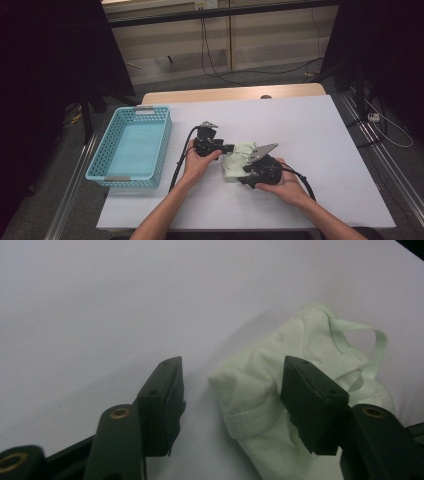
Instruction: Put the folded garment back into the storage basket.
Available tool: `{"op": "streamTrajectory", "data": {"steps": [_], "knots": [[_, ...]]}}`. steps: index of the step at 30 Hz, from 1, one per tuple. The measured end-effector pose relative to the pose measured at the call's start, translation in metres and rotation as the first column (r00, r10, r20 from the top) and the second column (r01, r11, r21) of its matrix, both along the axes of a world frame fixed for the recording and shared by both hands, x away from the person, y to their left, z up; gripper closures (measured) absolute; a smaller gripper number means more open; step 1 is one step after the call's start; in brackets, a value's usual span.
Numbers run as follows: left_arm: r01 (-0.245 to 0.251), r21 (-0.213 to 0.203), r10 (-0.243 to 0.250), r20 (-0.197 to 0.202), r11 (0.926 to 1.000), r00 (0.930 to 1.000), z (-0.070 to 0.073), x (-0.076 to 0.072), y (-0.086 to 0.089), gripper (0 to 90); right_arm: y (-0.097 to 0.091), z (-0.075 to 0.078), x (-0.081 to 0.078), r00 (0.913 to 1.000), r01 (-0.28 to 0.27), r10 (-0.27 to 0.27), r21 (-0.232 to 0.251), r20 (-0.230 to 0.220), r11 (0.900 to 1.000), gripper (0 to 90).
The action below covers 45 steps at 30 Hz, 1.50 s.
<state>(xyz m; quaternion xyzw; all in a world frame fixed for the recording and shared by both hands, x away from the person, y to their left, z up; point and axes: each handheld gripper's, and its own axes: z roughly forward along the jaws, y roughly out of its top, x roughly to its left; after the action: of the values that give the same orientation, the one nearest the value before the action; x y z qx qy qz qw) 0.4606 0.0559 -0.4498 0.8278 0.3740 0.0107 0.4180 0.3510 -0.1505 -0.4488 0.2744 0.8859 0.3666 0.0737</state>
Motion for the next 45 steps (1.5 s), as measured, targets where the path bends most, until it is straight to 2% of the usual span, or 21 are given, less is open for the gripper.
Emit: {"op": "streamTrajectory", "data": {"steps": [4,6,8,9,11,12,14,15,19,21,23,24,26,32,37,41,45], "knots": [[0.011,0.013,-0.011,-0.019,0.9999,0.9998,-0.003,-0.001,-0.003,47.1,0.0,-0.001,0.001,1.0,0.001,-0.001,-0.005,0.004,1.0,53.1],[0.012,0.007,-0.012,-0.034,0.9999,0.9994,-0.005,-0.001,-0.004,51.6,0.0,-0.002,0.001,1.0,0.005,-0.005,0.001,0.0,1.0,53.1],[0.015,0.012,-0.014,-0.029,0.9998,0.9995,-0.006,-0.002,-0.005,53.5,0.0,-0.002,0.001,1.0,0.004,-0.004,0.0,-0.002,1.0,53.1],[0.025,0.001,-0.025,-0.044,0.9997,0.9987,-0.006,-0.002,-0.006,58.3,0.0,-0.002,0.001,1.0,0.003,-0.003,0.001,-0.001,1.0,53.0],[0.046,0.0,-0.046,-0.047,0.9989,0.9978,-0.007,-0.003,-0.008,65.0,0.0,-0.002,0.002,1.0,0.004,-0.004,0.002,-0.002,1.0,53.0],[0.05,0.005,-0.05,-0.039,0.9987,0.998,-0.007,-0.004,-0.009,67.0,-0.001,-0.002,0.002,1.0,0.001,-0.001,0.003,-0.004,1.0,52.9],[0.06,0.003,-0.059,-0.033,0.9982,0.9977,-0.006,-0.004,-0.009,77.9,-0.001,-0.002,0.002,0.9999,0.003,-0.003,0.011,-0.01,0.9999,52.4],[0.06,0.004,-0.06,-0.026,0.9982,0.9979,-0.005,-0.004,-0.009,80.0,-0.002,-0.001,0.003,1.0,0.002,-0.002,0.016,-0.009,0.9999,52.4],[0.033,-0.022,-0.033,-0.028,0.9992,0.9991,-0.005,-0.001,-0.007,82.7,-0.009,0.01,0.005,0.9994,0.03,-0.031,0.099,0.011,0.9946,56.4],[0.023,-0.024,-0.023,-0.033,0.9995,0.9992,-0.006,0.0,-0.007,82.8,-0.013,0.013,0.007,0.9991,0.038,-0.04,0.119,0.015,0.9921,59.6],[0.002,-0.019,-0.002,-0.023,0.9998,0.9997,-0.007,0.0,-0.009,82.8,-0.014,0.013,0.007,0.9991,0.037,-0.039,0.116,0.017,0.9925,59.9],[0.014,-0.02,-0.014,-0.025,0.9997,0.9996,-0.006,0.001,-0.008,82.8,-0.013,0.012,0.006,0.9993,0.031,-0.033,0.114,0.019,0.993,60.3],[0.004,-0.023,-0.004,-0.024,0.9997,0.9997,-0.006,0.002,-0.009,82.8,-0.009,0.011,0.006,0.9994,0.017,-0.02,0.099,0.029,0.9949,60.4],[0.005,-0.006,-0.005,-0.021,1.0,0.9998,-0.006,0.004,-0.011,82.8,0.004,0.002,0.006,0.9992,-0.022,0.021,0.044,0.034,0.9988,57.4],[0.008,0.002,-0.008,-0.021,1.0,0.9997,-0.007,0.005,-0.01,82.8,0.009,-0.003,0.006,0.9985,-0.027,0.028,-0.015,0.047,0.9995,52.8],[0.001,-0.011,-0.001,-0.021,0.9999,0.9998,-0.008,0.006,-0.01,82.8,0.009,-0.004,0.006,0.9976,-0.019,0.021,-0.034,0.065,0.9993,60.3],[-0.005,-0.011,0.005,-0.018,0.9999,0.9998,-0.009,0.006,-0.01,82.8,0.011,-0.004,0.007,0.9975,-0.022,0.025,-0.049,0.066,0.9985,60.8]]}}
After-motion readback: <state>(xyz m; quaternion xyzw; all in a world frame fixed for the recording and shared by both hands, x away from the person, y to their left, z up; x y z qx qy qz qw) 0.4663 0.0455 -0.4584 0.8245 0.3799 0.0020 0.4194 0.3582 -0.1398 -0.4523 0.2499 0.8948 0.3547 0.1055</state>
